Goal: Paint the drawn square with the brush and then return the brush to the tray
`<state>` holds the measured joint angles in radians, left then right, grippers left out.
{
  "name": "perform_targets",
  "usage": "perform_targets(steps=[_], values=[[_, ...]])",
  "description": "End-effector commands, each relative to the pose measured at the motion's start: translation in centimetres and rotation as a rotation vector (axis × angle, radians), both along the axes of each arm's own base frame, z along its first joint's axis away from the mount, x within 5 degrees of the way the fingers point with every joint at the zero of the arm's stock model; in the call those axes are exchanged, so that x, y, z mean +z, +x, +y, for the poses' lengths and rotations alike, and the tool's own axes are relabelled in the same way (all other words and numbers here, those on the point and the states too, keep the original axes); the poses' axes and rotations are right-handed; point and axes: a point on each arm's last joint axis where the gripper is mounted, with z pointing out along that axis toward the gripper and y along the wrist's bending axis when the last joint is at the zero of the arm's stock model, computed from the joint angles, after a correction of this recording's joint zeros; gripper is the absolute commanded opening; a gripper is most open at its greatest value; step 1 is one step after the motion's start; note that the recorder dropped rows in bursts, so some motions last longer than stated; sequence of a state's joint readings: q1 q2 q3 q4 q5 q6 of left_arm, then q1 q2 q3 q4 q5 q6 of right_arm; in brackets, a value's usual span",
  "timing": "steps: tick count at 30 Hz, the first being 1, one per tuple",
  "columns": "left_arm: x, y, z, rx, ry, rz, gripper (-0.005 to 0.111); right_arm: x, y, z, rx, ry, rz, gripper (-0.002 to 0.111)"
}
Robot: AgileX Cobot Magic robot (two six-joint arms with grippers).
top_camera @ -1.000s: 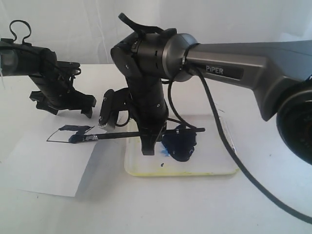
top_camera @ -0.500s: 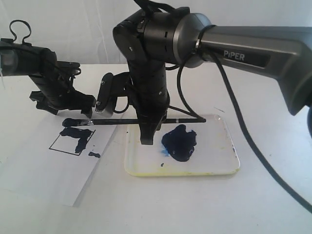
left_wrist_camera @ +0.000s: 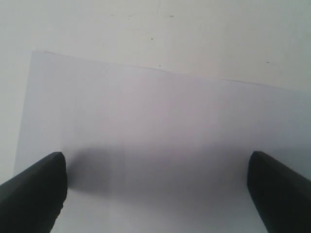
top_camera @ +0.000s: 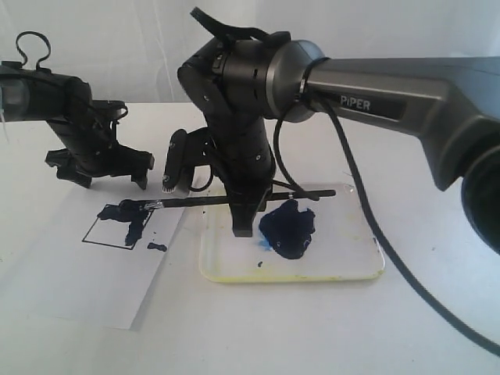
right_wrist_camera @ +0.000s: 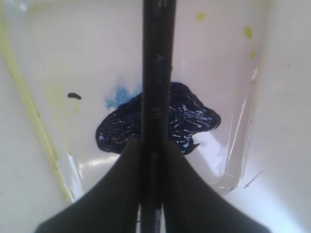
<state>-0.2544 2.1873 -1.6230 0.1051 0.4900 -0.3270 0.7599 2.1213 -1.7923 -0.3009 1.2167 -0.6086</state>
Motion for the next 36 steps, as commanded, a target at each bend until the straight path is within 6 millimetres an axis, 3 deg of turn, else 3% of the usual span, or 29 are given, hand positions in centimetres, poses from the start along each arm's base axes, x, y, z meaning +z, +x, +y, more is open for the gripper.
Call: perform_targets(steps=[1,12,24,32,36], values=[[-3.1,-1.4,0.5,0.068,0.053,0.183,0.105,0.3,0.2,-0.3,0.003,-0.032,-0.034,0.0],[-3.2,-1.8,0.6,0.162,0.035,0.224,0.105,-0.4,1.2,0.7,0.005,-0.024,-0.049,0.0],[-3.2,-2.0,0.7,0.163,0.042,0.243,0.105,-2.5,2.3,4.2,0.082,0.018,-0.093,0.0],[-3.2,-2.0,0.7,0.159,0.043,0.243,0.105,-5.0,2.4,4.3,0.093,-0.037,-0.036,0.0],[-3.2,-2.0,0.7,0.16,0.044,0.247,0.105,-5.1,2.3,4.4,0.103,-0.042,-0.046,0.0]])
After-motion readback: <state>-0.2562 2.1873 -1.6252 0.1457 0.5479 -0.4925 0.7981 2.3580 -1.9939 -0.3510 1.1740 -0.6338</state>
